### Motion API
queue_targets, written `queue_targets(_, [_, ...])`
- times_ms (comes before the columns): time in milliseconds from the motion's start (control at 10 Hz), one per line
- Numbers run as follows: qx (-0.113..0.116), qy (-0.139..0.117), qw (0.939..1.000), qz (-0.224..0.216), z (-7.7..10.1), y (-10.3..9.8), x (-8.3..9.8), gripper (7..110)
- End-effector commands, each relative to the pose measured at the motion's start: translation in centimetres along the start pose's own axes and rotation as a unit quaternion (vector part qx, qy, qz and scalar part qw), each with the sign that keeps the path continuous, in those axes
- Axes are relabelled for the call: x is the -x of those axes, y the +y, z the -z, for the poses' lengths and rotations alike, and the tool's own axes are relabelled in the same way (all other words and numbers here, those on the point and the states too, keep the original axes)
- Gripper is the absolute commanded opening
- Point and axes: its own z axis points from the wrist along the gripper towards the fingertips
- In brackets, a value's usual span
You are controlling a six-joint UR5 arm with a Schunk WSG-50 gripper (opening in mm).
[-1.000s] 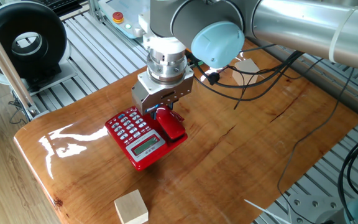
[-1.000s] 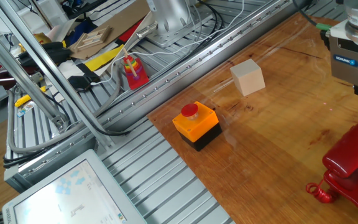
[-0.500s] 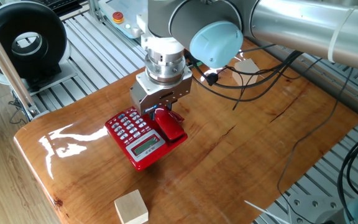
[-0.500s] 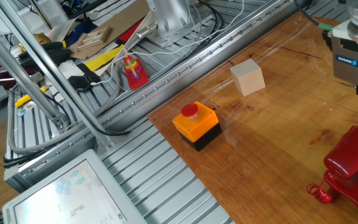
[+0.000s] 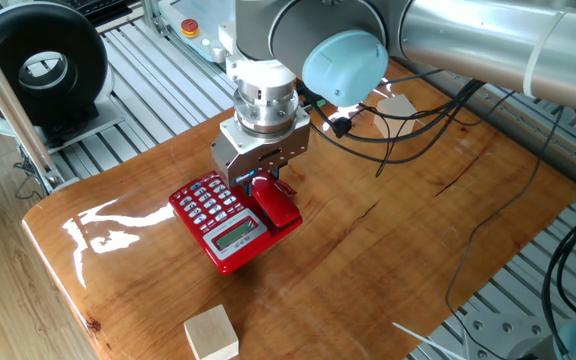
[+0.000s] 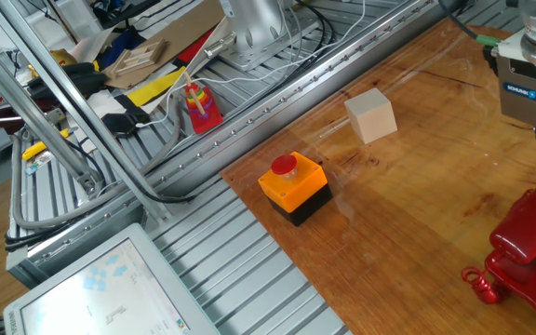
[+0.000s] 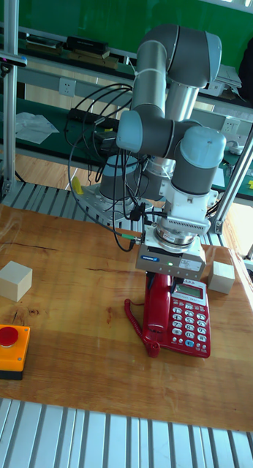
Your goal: Place the handset of the telephone on the corresponding phone cradle
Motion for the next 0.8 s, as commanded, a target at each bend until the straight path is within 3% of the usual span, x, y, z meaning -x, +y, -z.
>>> queue_targets(0, [0.007,0.009,0.9999,-0.001,0.14,0.26,-0.3,7])
queue_targets(700, [0.012,0.007,0.9999,-0.003,0.32,0.5,-0.1,7])
